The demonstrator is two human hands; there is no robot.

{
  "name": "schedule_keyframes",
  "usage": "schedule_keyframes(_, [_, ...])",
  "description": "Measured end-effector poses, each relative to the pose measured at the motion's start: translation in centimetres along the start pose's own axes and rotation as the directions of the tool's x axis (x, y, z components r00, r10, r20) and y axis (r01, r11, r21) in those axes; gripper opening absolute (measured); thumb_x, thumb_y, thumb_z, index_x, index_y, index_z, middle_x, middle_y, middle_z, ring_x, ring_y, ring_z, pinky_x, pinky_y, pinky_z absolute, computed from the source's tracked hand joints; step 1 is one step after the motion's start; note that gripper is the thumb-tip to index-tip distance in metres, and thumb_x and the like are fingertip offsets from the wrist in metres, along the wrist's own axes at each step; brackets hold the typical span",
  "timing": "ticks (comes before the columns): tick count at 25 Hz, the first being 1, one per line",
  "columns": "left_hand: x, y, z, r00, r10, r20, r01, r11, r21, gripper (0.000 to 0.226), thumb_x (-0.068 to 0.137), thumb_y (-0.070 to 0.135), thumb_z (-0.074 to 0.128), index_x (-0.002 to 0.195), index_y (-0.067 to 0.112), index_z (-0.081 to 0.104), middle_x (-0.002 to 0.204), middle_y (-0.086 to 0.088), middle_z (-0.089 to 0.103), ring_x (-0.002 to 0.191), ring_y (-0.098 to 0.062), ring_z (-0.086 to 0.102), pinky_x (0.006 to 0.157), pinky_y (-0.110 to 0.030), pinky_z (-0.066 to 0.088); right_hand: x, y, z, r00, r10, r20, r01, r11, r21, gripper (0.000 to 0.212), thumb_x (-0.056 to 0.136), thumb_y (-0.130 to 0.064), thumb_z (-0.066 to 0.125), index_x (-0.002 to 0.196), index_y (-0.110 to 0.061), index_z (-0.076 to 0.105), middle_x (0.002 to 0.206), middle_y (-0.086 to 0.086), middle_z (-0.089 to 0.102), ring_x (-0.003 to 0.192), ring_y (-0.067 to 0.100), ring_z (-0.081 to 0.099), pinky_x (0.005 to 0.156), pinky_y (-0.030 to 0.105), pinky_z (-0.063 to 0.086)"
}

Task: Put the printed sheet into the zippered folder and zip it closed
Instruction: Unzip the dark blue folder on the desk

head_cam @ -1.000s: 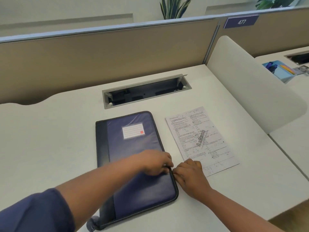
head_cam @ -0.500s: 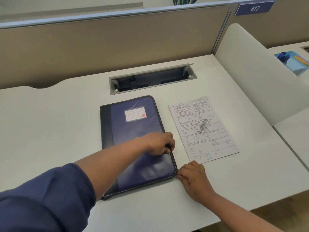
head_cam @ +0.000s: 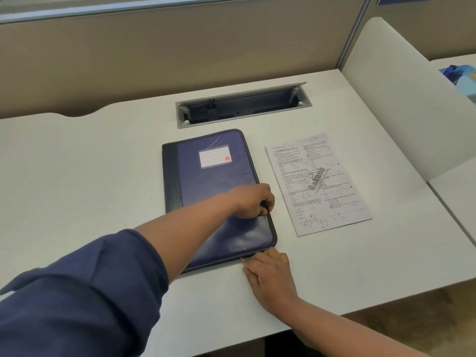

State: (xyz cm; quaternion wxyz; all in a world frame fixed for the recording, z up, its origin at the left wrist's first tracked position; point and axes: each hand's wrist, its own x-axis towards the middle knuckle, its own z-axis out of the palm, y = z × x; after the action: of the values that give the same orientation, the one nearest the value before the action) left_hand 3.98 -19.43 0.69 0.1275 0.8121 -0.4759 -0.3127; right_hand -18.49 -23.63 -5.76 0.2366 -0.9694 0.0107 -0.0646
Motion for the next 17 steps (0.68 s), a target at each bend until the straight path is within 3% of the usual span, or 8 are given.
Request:
schedule_keyframes(2, [0.1,0.0,0.3,0.999,-0.027,-0.032,0.026,0.999,-0.038,0.012,0.094,0.017,0.067,0.106,0.021,0.07,0.112,0.007,0.052,0.097,-0.015,0.054,0.084,-0.029,0.047,0.3,0.2,0.0,1.0,0.0,0.004,0.0,1.0,-0.007,0.005,0.088,-0.022,0.076,0.092,-0.022,0.078,0.087,-0.009,0.072,0.082,0.021,0.062,0.065,0.039,0.051])
schedule_keyframes(4, [-0.5,-0.2,0.8,0.991,-0.084,-0.107,0.068,0.987,-0.144,0.018,0.093,0.018,0.071,0.11,0.019,0.07,0.118,0.004,0.056,0.096,-0.011,0.054,0.086,-0.022,0.045,0.4,0.4,-0.2,0.997,-0.041,0.061,0.04,0.999,0.014,0.014,0.09,-0.024,0.072,0.102,-0.021,0.079,0.093,-0.006,0.073,0.086,0.022,0.063,0.067,0.041,0.053])
schedule_keyframes(7, [-3.0,-0.6,2.1,0.931,-0.209,-0.298,0.092,0.928,-0.362,0.026,0.091,0.015,0.073,0.117,0.017,0.068,0.117,0.006,0.056,0.081,0.002,0.053,0.071,-0.003,0.038,0.4,1.1,-1.2,0.991,-0.1,0.087,0.095,0.994,0.054,0.014,0.091,-0.024,0.068,0.099,-0.017,0.078,0.089,-0.001,0.071,0.08,0.024,0.063,0.064,0.041,0.056])
schedule_keyframes(10, [-6.5,-0.5,4.6,0.806,-0.349,-0.477,0.108,0.88,-0.462,0.016,0.092,0.018,0.072,0.107,0.017,0.066,0.102,0.001,0.063,0.074,0.0,0.053,0.071,-0.016,0.044,2.2,2.5,-2.7,0.997,0.079,-0.021,-0.075,0.984,0.163,0.004,0.088,-0.016,0.07,0.086,-0.016,0.073,0.083,0.001,0.066,0.075,0.022,0.061,0.064,0.037,0.054])
schedule_keyframes(12, [-9.1,0.0,7.0,0.735,-0.43,-0.523,0.111,0.839,-0.533,0.01,0.091,0.021,0.072,0.092,0.02,0.062,0.078,0.006,0.063,0.063,-0.002,0.053,0.064,-0.021,0.045,3.8,3.5,-3.5,0.963,0.262,-0.063,-0.235,0.931,0.28,0.007,0.087,-0.014,0.072,0.09,-0.02,0.069,0.089,-0.003,0.062,0.072,0.013,0.059,0.065,0.03,0.047])
schedule_keyframes(14, [-11.2,1.0,10.0,0.688,-0.507,-0.519,0.14,0.794,-0.591,0.02,0.09,0.027,0.074,0.078,0.024,0.057,0.057,0.01,0.056,0.052,-0.003,0.05,0.054,-0.02,0.041,5.1,4.2,-3.8,0.902,0.431,-0.009,-0.397,0.839,0.373,0.021,0.086,-0.018,0.074,0.106,-0.021,0.067,0.101,-0.004,0.06,0.076,0.006,0.061,0.069,0.025,0.044])
schedule_keyframes(17, [-13.1,2.9,14.0,0.63,-0.624,-0.463,0.232,0.72,-0.654,0.032,0.087,0.044,0.072,0.067,0.027,0.055,0.048,0.012,0.053,0.045,-0.005,0.049,0.049,-0.022,0.04,6.2,4.2,-3.6,0.798,0.579,0.167,-0.583,0.672,0.456,0.045,0.084,-0.032,0.077,0.124,-0.022,0.061,0.104,-0.005,0.063,0.088,0.014,0.065,0.083,0.034,0.051])
